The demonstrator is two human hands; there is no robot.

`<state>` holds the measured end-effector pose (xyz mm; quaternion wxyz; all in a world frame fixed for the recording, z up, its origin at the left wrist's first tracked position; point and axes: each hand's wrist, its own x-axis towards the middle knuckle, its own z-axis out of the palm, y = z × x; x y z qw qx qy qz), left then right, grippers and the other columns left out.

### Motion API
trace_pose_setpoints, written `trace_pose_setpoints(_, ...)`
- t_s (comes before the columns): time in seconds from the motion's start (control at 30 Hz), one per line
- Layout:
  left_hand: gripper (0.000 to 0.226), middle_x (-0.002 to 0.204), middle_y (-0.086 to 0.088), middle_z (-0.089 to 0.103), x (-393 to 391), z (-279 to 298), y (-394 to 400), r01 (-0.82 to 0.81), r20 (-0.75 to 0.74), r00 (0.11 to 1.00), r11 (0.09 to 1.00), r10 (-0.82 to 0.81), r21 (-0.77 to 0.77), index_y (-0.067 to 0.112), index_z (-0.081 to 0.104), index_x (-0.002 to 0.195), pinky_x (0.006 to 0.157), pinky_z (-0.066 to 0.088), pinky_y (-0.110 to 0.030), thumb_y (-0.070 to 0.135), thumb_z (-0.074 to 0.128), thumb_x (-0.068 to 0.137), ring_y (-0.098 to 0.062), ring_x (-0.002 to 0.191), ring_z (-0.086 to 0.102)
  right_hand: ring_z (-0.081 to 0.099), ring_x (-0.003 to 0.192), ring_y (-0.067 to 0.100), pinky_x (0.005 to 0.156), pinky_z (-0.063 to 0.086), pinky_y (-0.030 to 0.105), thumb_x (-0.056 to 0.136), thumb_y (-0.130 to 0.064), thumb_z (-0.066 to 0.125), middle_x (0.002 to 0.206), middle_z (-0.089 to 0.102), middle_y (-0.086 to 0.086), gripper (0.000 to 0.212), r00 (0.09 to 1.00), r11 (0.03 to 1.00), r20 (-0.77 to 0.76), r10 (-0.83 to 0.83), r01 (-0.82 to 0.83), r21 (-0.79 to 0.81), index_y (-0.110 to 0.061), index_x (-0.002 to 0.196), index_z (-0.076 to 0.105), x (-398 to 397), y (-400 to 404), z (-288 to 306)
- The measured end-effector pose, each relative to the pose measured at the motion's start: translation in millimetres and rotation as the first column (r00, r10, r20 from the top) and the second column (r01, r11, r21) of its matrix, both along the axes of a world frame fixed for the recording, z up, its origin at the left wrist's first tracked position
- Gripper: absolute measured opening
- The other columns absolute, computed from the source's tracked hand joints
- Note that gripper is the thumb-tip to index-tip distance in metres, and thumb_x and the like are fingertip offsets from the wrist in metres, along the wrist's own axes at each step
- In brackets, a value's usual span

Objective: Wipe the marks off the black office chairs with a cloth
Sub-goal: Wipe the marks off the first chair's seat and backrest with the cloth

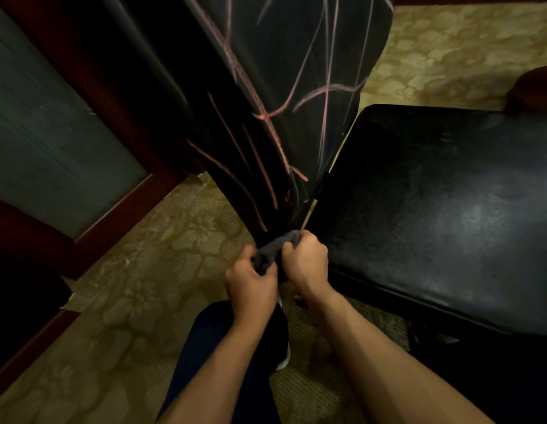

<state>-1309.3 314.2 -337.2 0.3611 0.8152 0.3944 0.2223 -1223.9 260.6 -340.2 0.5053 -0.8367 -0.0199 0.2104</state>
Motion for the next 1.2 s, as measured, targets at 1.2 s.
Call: trace_pose_setpoints(1.2, 0.020, 0.104, 0.006, 0.068, -45, 80, -29, 0.140, 0.352, 0.934, 0.965, -0.054, -0.223, 0.021, 0.062, 0.109, 0.080, 0.053, -0.028, 0.021, 0.069, 0.091, -0.012, 0.099, 0.064, 0.055, 0.055, -0.002, 0.052, 0.038, 0.013, 0.092, -0.014, 0.063, 0.059, 0.057, -0.006, 0.017, 0.878, 0.954, 0.470, -0.090, -0.059, 0.294, -0.015, 0.075, 0.061, -70, -58, 87)
